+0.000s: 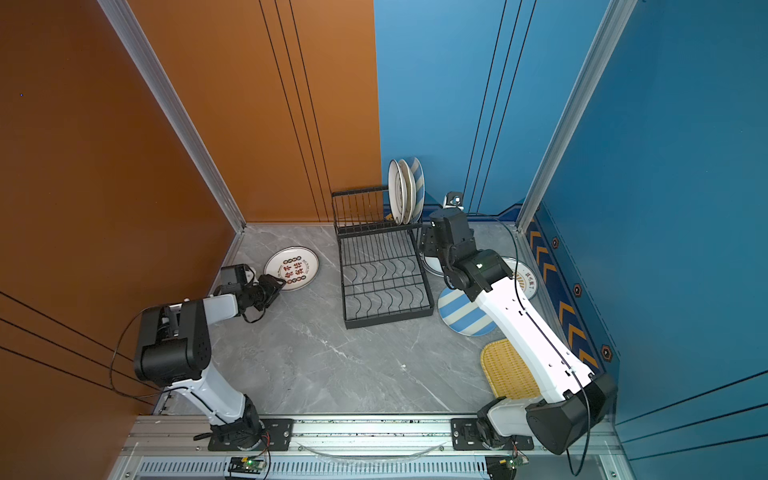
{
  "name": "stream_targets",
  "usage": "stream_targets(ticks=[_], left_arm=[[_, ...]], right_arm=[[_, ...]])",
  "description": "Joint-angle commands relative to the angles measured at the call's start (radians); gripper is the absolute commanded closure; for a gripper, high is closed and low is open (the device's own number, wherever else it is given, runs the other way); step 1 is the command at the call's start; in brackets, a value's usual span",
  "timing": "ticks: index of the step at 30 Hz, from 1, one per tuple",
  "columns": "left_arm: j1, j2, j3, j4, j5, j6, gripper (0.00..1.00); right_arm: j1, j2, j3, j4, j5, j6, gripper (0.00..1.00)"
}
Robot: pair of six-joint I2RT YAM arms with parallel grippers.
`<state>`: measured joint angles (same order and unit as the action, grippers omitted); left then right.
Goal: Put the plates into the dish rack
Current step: 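Grip the red-text white plate's edge with the left gripper while the right gripper withdraws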
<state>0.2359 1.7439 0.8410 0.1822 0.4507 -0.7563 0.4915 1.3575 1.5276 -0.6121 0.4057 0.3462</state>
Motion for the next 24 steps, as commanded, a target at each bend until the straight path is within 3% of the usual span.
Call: stream_targets(ticks=[1,19,24], left_arm=[[0.010,0.032,0.024,0.032,0.015,-0.020,0.50],[0.015,0.135,0.018,0.170,0.010,-0.098,0.57],[0.016,0.161,0.016,0.199,0.010,-0.113,0.68]], right_arm=[[-0.013,-0.007,0.000,-0.003,-0.026,0.019,0.22],[-0.028,0.032,0.035,-0.003,-0.052,0.023,0.22],[-0.031,0.037,0.031,-0.005,-0.066,0.036,0.22]])
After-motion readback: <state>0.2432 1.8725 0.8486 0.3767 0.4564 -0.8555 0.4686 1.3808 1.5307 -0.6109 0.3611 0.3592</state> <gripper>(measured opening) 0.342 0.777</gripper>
